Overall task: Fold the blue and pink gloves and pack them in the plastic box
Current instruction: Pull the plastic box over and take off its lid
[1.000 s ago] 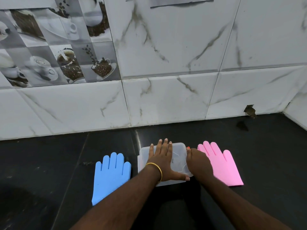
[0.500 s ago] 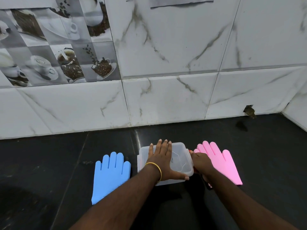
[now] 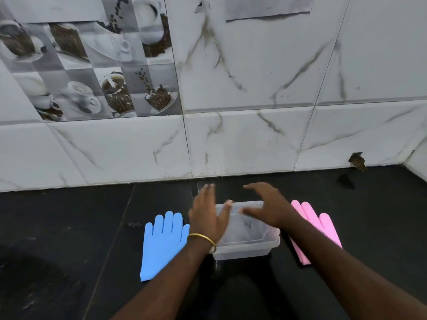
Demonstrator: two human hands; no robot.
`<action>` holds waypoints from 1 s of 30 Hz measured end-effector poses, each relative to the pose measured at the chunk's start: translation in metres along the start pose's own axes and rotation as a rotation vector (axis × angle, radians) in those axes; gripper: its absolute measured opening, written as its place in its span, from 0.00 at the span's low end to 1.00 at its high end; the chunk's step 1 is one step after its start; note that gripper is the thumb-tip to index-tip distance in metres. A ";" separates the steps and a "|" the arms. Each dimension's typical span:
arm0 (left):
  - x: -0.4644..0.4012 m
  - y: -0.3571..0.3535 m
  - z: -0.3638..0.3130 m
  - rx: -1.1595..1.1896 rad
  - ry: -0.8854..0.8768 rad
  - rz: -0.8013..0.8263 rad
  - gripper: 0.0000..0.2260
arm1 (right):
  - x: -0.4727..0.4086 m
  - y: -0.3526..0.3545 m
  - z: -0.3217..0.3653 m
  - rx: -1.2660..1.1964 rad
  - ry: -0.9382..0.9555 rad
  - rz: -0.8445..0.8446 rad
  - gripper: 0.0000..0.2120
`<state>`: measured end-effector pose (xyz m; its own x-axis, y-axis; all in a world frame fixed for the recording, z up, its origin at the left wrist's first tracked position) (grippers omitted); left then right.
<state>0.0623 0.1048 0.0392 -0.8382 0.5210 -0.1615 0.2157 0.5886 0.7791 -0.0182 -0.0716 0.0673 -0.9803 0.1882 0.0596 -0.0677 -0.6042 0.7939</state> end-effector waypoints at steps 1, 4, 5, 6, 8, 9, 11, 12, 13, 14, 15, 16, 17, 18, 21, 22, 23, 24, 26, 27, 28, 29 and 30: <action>-0.001 0.009 0.014 0.146 0.109 -0.041 0.25 | -0.005 -0.006 0.015 0.109 0.044 0.162 0.43; 0.004 0.016 0.052 0.412 0.412 0.145 0.10 | -0.018 -0.035 0.045 0.381 0.096 0.432 0.59; 0.009 0.013 0.060 0.448 0.471 0.248 0.10 | -0.023 -0.047 0.050 0.443 0.095 0.493 0.61; 0.016 0.009 0.065 0.487 0.518 0.339 0.10 | -0.027 -0.058 0.054 0.498 0.095 0.545 0.63; 0.028 0.000 0.070 0.624 0.601 0.463 0.11 | -0.034 -0.075 0.059 0.618 0.100 0.613 0.64; 0.034 -0.003 0.072 0.692 0.637 0.496 0.11 | -0.037 -0.081 0.060 0.668 0.098 0.631 0.64; 0.039 -0.007 0.073 0.774 0.668 0.536 0.10 | -0.041 -0.087 0.062 0.709 0.085 0.641 0.61; 0.040 -0.009 0.074 0.799 0.680 0.540 0.08 | -0.043 -0.088 0.064 0.710 0.080 0.641 0.60; 0.041 -0.010 0.075 0.815 0.690 0.534 0.07 | -0.043 -0.089 0.065 0.712 0.081 0.639 0.58; 0.041 -0.012 0.076 0.816 0.696 0.522 0.07 | -0.044 -0.089 0.067 0.716 0.086 0.638 0.56; 0.041 -0.014 0.078 0.818 0.701 0.511 0.06 | -0.044 -0.089 0.068 0.719 0.091 0.636 0.55; 0.041 -0.015 0.079 0.822 0.706 0.504 0.06 | -0.044 -0.088 0.069 0.717 0.094 0.635 0.54; 0.041 -0.016 0.080 0.828 0.713 0.500 0.06 | -0.044 -0.087 0.070 0.711 0.094 0.636 0.53; 0.040 -0.017 0.080 0.834 0.719 0.498 0.06 | -0.045 -0.086 0.071 0.706 0.092 0.639 0.53; 0.037 -0.017 0.078 0.816 0.721 0.487 0.05 | -0.046 -0.083 0.072 0.696 0.096 0.642 0.51; 0.037 -0.017 0.076 0.795 0.717 0.482 0.05 | -0.046 -0.083 0.072 0.693 0.095 0.644 0.51; 0.037 -0.017 0.076 0.777 0.712 0.476 0.06 | -0.047 -0.083 0.072 0.694 0.093 0.649 0.50; 0.036 -0.018 0.075 0.765 0.707 0.472 0.06 | -0.047 -0.083 0.073 0.693 0.090 0.654 0.50; 0.037 -0.018 0.075 0.756 0.707 0.465 0.06 | -0.049 -0.082 0.073 0.679 0.083 0.663 0.50; 0.037 -0.017 0.075 0.756 0.708 0.459 0.06 | -0.049 -0.081 0.073 0.671 0.079 0.668 0.50; 0.037 -0.017 0.075 0.754 0.708 0.455 0.05 | -0.049 -0.081 0.074 0.668 0.076 0.671 0.50; 0.037 -0.016 0.075 0.750 0.706 0.454 0.05 | -0.049 -0.080 0.074 0.667 0.074 0.672 0.50; 0.037 -0.016 0.074 0.745 0.705 0.456 0.05 | -0.048 -0.080 0.074 0.665 0.073 0.672 0.50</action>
<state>0.0647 0.1604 -0.0240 -0.6499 0.4546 0.6091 0.6225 0.7781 0.0835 0.0482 0.0248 0.0460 -0.7862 -0.1010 0.6096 0.6127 0.0006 0.7903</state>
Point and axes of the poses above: each hand's wrist, its own x-axis away from the middle knuckle, its own y-axis out of the back of the hand, z = x × y, the point moved 3 cm from there along -x, towards the middle knuckle, and after that the axes turned 10 degrees about z, right-handed, at the moved point
